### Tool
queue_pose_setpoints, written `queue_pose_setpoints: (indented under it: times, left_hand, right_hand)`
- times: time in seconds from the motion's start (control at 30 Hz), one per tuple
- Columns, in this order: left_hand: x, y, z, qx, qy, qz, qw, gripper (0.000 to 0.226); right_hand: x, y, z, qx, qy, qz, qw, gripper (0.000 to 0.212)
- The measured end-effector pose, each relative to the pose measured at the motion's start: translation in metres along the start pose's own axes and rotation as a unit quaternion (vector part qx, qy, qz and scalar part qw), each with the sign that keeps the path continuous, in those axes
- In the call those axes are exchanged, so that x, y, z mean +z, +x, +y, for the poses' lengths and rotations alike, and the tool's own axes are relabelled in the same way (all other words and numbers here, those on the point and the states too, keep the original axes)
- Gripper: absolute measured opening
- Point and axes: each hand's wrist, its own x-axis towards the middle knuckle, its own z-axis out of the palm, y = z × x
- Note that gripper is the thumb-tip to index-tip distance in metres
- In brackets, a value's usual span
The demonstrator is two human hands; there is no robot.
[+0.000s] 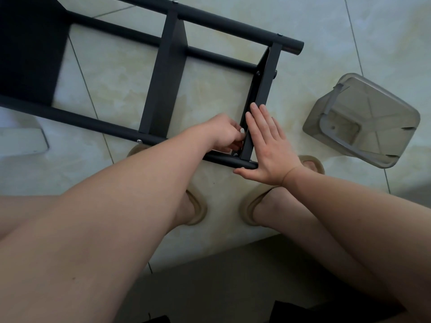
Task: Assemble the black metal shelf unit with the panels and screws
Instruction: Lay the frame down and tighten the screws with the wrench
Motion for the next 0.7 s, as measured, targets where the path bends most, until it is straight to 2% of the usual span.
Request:
queue_pose_setpoints:
  times: [0.17, 0.27, 0.33, 0.43, 0.7]
  left_hand:
    - [-0.003, 0.001, -0.001, 0.014, -0.020, 0.021, 0.999, 0.004]
    - [-0.005, 0.001, -0.002, 0.023, -0.036, 0.018, 0.999, 0.010]
    - [-0.006, -0.001, -0.002, 0.023, -0.034, 0.009, 0.999, 0.004]
    - [-0.008, -0.003, -0.001, 0.024, -0.026, 0.005, 0.999, 0.010]
    - [-0.013, -0.005, -0.002, 0.017, 0.000, -0.001, 1.000, 0.007]
  right_hand:
    - [0.000, 0.001, -0.001, 0.000, 0.002, 0.000, 1.000, 0.118]
    - [0.001, 0.000, -0.001, 0.000, 0.002, 0.002, 1.000, 0.118]
    - [0.001, 0.000, -0.001, -0.001, 0.000, 0.002, 1.000, 0.118]
    - [0.001, 0.000, -0.001, -0.002, 0.000, 0.003, 1.000, 0.118]
    - [0.001, 0.000, -0.001, -0.002, -0.002, 0.001, 1.000, 0.119]
